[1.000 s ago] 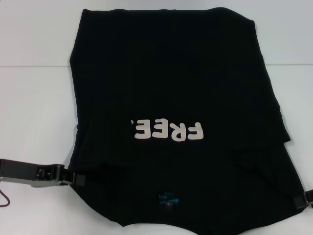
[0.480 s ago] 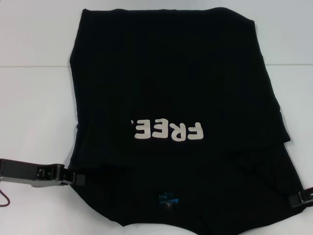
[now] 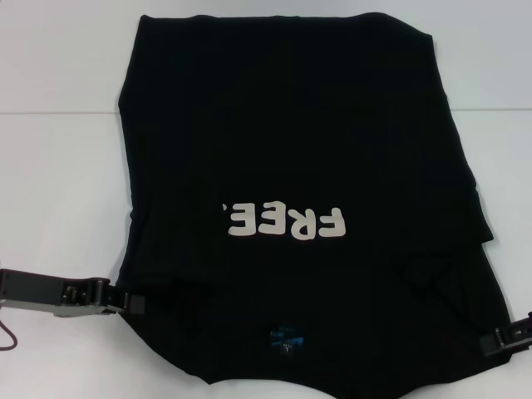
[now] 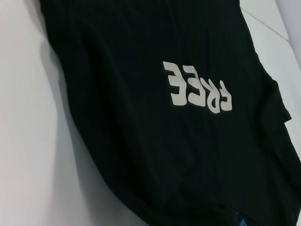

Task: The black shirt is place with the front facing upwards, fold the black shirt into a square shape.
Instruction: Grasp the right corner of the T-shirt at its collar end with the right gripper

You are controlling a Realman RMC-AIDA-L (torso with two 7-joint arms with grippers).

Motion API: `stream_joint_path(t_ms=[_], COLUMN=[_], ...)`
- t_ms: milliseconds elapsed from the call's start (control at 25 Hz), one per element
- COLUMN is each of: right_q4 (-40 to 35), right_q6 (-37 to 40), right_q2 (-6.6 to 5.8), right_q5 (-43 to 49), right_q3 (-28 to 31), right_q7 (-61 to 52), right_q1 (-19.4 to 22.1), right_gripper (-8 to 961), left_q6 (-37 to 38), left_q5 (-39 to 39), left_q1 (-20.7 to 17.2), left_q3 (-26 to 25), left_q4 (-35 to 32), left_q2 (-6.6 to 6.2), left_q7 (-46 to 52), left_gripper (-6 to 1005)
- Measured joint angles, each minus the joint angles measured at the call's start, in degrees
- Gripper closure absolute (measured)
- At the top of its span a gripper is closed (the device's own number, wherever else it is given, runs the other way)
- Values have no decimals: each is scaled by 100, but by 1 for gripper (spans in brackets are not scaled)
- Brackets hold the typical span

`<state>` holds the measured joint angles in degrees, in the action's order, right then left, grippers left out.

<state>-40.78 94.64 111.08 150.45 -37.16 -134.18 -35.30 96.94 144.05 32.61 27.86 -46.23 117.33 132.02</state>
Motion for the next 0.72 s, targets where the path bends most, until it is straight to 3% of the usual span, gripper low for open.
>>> stream_joint_path(t_ms=[440,720], right_q4=[-57,-42], right_q6=[-4,-45], right_q2=[19,9], right_q5=[8,12], right_q3=[-60,-210], right_q7=[15,33], right_q1=[5,17], right_gripper=[238,543], left_q6=[0,0], left_q5=[-18,-43], left_q1=[1,-6], left_q3=[0,0], left_q4=[6,7], left_q2=[0,0], left_q7=[-7,-13], left_gripper=[964,963])
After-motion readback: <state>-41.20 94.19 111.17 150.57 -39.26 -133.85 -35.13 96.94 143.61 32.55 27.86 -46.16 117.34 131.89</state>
